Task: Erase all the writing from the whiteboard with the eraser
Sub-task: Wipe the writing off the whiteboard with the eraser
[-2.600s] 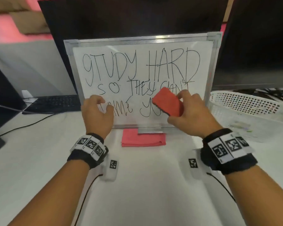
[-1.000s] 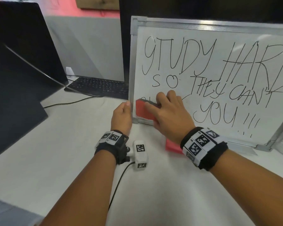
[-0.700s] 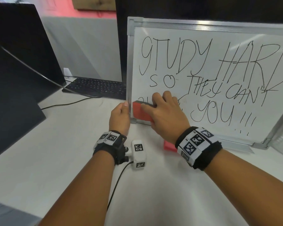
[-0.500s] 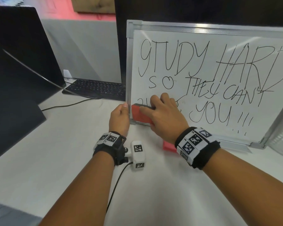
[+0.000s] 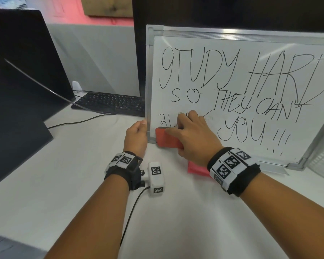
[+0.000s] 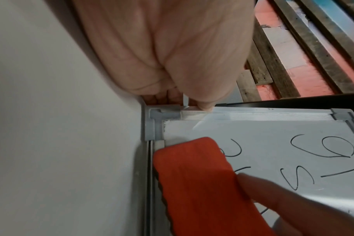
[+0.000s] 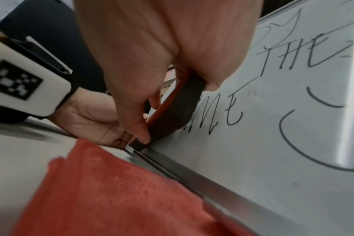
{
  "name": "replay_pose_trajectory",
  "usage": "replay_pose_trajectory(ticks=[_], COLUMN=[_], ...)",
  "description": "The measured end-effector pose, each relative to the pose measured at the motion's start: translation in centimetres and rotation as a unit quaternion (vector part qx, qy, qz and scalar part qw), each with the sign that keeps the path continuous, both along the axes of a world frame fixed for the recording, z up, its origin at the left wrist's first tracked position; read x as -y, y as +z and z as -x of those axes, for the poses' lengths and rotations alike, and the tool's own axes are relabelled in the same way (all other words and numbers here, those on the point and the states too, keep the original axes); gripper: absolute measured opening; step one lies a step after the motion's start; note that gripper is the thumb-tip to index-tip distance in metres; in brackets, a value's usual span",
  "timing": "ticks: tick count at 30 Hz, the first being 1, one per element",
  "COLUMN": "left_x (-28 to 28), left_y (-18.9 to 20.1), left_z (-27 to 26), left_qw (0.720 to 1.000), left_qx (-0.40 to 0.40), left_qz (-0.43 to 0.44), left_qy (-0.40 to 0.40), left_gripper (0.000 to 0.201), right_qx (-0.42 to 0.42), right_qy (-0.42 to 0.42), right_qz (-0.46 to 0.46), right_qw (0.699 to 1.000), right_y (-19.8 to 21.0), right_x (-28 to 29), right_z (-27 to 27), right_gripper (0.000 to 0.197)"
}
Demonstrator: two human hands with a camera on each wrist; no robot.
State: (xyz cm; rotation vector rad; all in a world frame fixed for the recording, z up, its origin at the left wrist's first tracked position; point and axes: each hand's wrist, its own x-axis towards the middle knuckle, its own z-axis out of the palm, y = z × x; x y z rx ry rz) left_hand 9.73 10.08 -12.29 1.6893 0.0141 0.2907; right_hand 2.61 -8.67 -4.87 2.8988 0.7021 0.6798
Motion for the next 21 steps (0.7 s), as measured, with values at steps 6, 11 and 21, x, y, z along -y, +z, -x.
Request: replay_pose_trajectory(ticks=[6,11,21], left_x=[0.3,0.2,0.2], left_y=[0.4,0.4,0.5], left_z=[0.3,0.2,0.3], left_qw=[1.0,1.0,0.999], left_qx=[0.006,0.0,0.002], left_qz=[-0.014,-0.026,-0.033], left_qy=[0.009,0.007,0.02], left_gripper=[0.058,0.058,0.061], right_qx=[-0.016,-0.033,-0.025], right_qy=[0.001,-0.004,-0.011], right_qz=[-0.014,-0.014,-0.028], right_qw=[1.0,0.999,0.999], right_y=[0.6,0.6,0.4], right_x=[0.2,1.5,2.4], right_z=[0.3,0.6,0.8], right_gripper=[0.047,0.057,0.054])
